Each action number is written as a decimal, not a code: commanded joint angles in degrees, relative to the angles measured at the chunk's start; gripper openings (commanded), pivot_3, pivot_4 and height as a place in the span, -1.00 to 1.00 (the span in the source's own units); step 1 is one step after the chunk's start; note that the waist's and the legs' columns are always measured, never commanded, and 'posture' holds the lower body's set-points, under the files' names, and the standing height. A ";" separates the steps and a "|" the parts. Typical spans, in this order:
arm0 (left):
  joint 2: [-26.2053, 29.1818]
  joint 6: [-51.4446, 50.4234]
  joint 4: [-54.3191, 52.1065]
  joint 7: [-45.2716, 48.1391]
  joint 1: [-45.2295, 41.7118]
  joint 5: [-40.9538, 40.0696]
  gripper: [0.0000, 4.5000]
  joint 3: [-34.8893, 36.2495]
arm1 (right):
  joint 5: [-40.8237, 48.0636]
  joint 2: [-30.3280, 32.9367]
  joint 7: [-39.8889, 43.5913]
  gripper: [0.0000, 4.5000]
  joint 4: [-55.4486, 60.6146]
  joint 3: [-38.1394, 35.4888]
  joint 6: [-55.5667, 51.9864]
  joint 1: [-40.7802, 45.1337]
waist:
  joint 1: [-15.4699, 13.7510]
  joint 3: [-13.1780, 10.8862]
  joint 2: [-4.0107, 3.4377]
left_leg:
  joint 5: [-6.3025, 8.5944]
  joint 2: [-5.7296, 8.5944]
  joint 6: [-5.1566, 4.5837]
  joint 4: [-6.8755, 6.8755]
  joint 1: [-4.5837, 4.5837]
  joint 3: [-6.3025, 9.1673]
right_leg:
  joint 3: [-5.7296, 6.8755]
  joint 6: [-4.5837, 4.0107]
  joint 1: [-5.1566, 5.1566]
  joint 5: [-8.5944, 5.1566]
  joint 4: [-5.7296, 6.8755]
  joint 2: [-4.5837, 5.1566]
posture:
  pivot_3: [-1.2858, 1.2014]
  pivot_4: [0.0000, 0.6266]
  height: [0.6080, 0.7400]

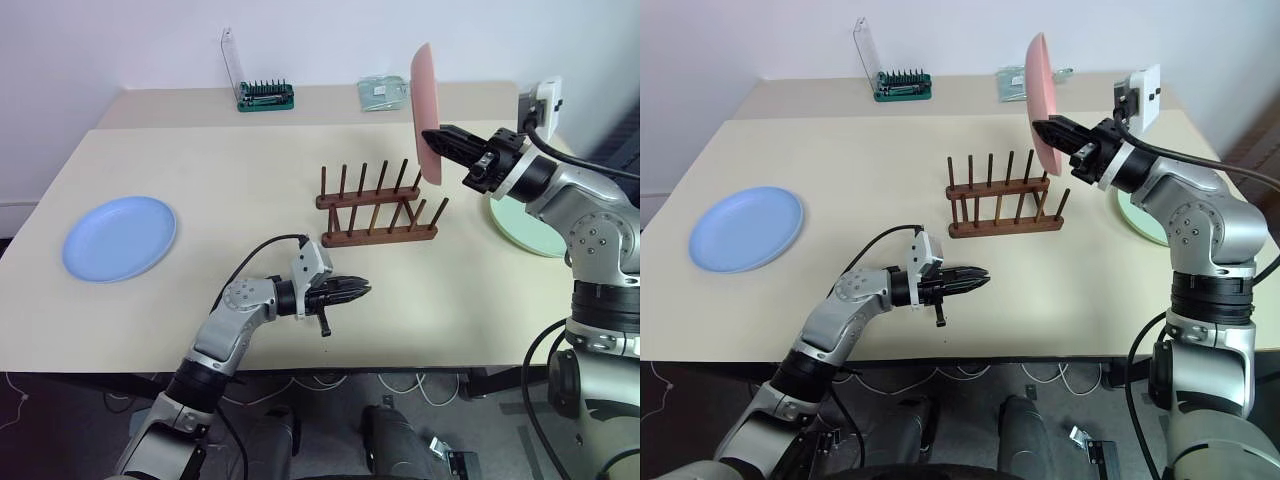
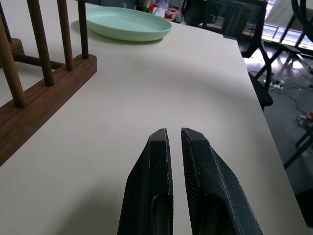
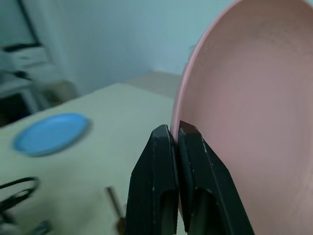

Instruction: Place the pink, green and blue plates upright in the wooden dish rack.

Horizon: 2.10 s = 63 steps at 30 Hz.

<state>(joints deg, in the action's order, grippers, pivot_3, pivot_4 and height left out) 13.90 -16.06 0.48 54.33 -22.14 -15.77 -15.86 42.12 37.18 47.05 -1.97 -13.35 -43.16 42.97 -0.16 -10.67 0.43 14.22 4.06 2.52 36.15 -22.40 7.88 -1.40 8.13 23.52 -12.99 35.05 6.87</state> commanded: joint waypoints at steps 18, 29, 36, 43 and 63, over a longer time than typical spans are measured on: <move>0.78 -0.59 -2.36 -0.10 -0.26 -1.34 -0.83 1.52 | 6.14 2.42 6.36 -0.98 -10.89 -7.12 -4.84 3.08 | 0.94 0.00 -0.01 | 0.00 0.00 0.00 0.01 0.01 -0.02 | 0.00 0.01 0.01 0.00 0.03 0.00 | 0.03 -0.52 1.00; 0.99 -0.74 -2.10 0.21 -0.50 -1.62 -0.83 1.49 | 3.18 2.61 9.29 -0.98 -24.51 -5.48 -4.43 5.64 | 0.93 0.01 -0.01 | 0.00 0.00 0.00 0.03 0.01 -0.05 | -0.02 0.01 0.00 0.01 0.04 0.00 | 0.03 -0.52 1.00; 1.14 -0.87 -2.51 0.01 -0.24 -1.52 -0.83 1.55 | 0.13 1.88 8.67 -0.16 -26.79 -5.99 -0.19 6.70 | 0.95 0.01 -0.02 | 0.00 0.00 0.00 0.02 0.01 -0.05 | -0.02 0.01 0.01 0.01 0.04 0.00 | 0.03 -0.52 1.00; 1.30 -1.28 -3.36 -0.44 0.45 -1.72 -0.83 1.55 | -2.22 4.26 3.35 0.53 -17.47 -9.87 6.94 1.92 | 0.84 0.01 -0.03 | 0.00 0.00 0.00 0.02 0.01 -0.05 | -0.03 0.02 0.01 0.01 0.04 0.00 | 0.03 -0.52 1.00; 0.27 -1.26 -1.76 0.99 -0.90 -1.77 -0.83 0.72 | -41.31 15.11 -9.26 0.98 -28.81 8.17 41.22 -17.42 | 1.19 0.12 -0.27 | -0.01 -0.01 0.00 0.06 0.12 -0.26 | -0.17 0.02 -0.04 0.00 0.06 0.00 | 0.03 -0.52 1.00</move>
<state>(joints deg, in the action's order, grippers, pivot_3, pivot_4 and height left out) 14.43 -18.15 -0.62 54.99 -22.67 -16.94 -15.00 2.74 52.18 39.33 -29.11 -5.07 -5.21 23.52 1.03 -10.55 0.16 14.21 4.05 2.52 36.20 -22.29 7.62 -1.57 8.15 23.48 -12.99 35.11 6.87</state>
